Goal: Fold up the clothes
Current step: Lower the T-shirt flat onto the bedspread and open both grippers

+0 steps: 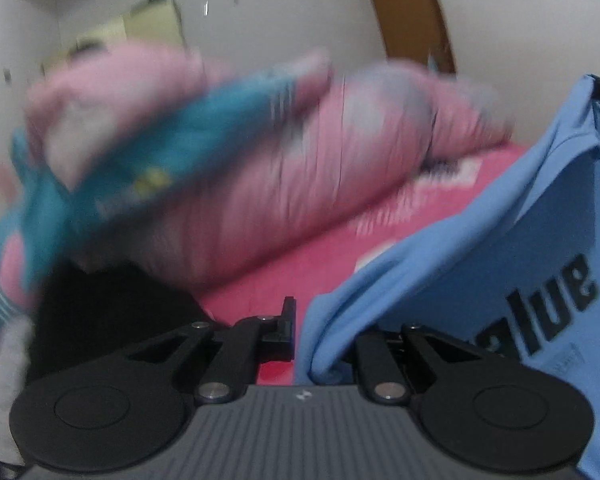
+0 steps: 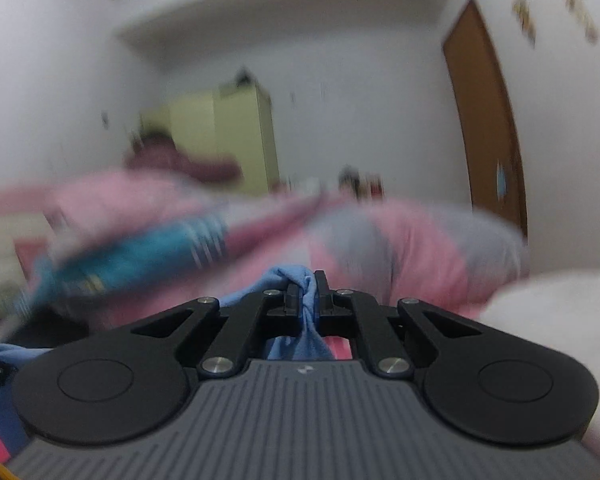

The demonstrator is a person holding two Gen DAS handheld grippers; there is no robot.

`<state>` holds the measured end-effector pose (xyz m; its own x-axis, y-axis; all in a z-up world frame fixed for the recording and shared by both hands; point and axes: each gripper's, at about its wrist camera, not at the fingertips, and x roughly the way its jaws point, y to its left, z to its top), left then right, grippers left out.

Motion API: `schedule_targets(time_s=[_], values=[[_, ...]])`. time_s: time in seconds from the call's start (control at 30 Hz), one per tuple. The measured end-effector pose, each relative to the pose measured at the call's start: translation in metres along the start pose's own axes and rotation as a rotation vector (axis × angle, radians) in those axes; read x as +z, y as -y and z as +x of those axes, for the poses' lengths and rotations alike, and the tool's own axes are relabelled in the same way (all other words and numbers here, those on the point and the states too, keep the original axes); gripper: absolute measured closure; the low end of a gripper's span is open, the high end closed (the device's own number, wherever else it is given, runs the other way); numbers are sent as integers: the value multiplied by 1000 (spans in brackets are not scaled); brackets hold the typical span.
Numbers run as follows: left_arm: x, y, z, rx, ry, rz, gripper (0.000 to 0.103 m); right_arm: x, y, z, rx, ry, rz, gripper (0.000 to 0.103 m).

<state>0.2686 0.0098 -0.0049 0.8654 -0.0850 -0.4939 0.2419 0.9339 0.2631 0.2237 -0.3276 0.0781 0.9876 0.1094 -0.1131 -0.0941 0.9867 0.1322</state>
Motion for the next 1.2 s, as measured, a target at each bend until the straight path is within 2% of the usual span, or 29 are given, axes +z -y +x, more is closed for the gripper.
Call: schedule_targets(time_s=[0.03, 0.07, 0.1, 0.13, 0.2, 0.27, 0.3, 0.33, 0.37, 0.43, 0.47, 0.57, 0.67, 0.8, 0.93, 1.07, 1.2], values=[[-10, 0, 20, 4, -32, -7, 84, -14, 0, 21, -7, -47, -2, 100], [-18, 1, 38, 8, -64, -8, 70, -29, 1, 43, -13, -94, -5, 100], [-25, 4, 57, 14, -101, 1, 51, -45, -1, 64, -17, -156, -21, 99], [-33, 8, 77, 24, -139, 14, 46, -62, -5, 85, -19, -226, -45, 97], [-49, 18, 105, 47, -201, 58, 44, -98, -11, 125, -26, -379, -108, 97], [-59, 20, 110, 60, -205, 63, 41, -132, -20, 153, -49, -561, -219, 86], [-62, 20, 111, 62, -208, 61, 34, -144, -25, 156, -66, -588, -266, 85], [-60, 15, 107, 51, -212, 50, 31, -146, -27, 151, -80, -582, -290, 80], [-58, 11, 103, 41, -215, 39, 28, -145, -28, 145, -93, -570, -304, 63], [-55, 2, 94, 18, -222, 12, 25, -138, -27, 131, -104, -556, -317, 38], [-52, -3, 88, -1, -226, -17, 20, -130, -24, 124, -97, -559, -310, 35], [-46, -15, 71, -52, -241, -90, 11, -108, -15, 99, -84, -566, -295, 32], [-40, -13, 53, -54, -271, -85, 11, -89, -14, 66, -67, -564, -258, 27], [-35, -18, 21, -72, -255, -106, 11, -72, -31, 16, 42, -555, -176, 24], [-38, -34, -26, -88, -211, -159, 11, -65, -65, -32, 167, -524, -182, 21], [-64, -53, -76, -134, -196, -254, 11, -68, -98, -69, 291, -508, -143, 21], [-107, -67, -122, -188, -209, -332, 11, -87, -129, -98, 433, -524, -22, 22]])
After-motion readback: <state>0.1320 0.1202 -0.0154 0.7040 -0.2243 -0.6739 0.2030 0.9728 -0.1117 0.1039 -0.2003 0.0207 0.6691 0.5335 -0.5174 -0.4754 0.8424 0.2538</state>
